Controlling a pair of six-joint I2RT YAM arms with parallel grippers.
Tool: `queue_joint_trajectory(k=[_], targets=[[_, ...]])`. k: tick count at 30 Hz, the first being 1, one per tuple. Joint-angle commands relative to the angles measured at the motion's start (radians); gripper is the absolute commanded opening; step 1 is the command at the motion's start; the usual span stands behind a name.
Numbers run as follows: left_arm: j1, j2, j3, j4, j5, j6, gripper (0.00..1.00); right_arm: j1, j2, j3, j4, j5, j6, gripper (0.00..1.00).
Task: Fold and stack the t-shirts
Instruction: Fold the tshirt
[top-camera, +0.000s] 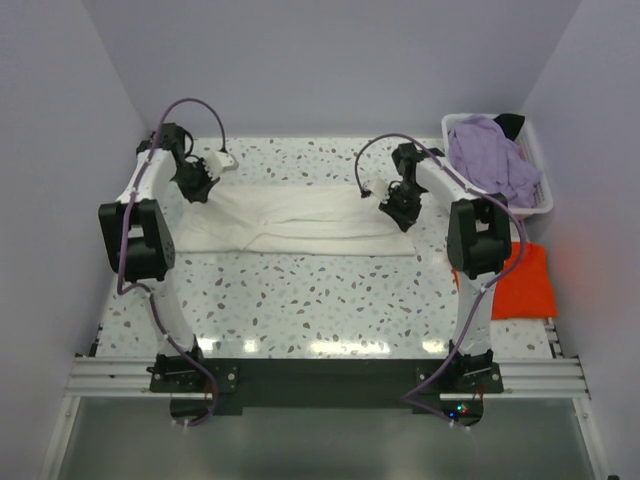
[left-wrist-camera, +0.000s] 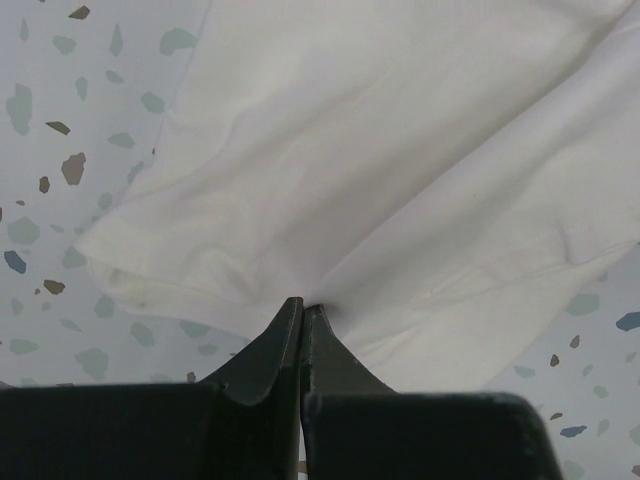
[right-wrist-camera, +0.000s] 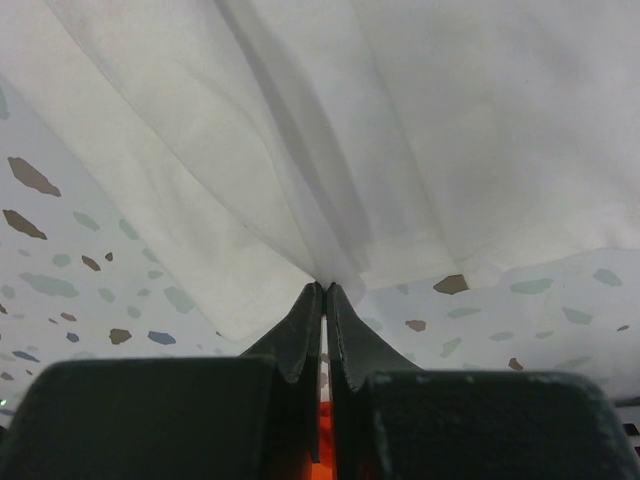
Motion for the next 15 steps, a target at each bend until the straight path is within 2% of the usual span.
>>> queue_joint_trajectory(k=[1, 15], targets=[[-0.014, 0.014, 0.053, 0.035, -0.001, 0.000, 0.00, -0.005, -0.002, 0.010, 0.013, 0.013, 0.004, 0.00], [-0.014, 0.061, 0.095, 0.027, -0.021, 0.017, 0.00, -0.012, -0.004, 0.006, 0.016, 0.014, 0.011, 0.00]])
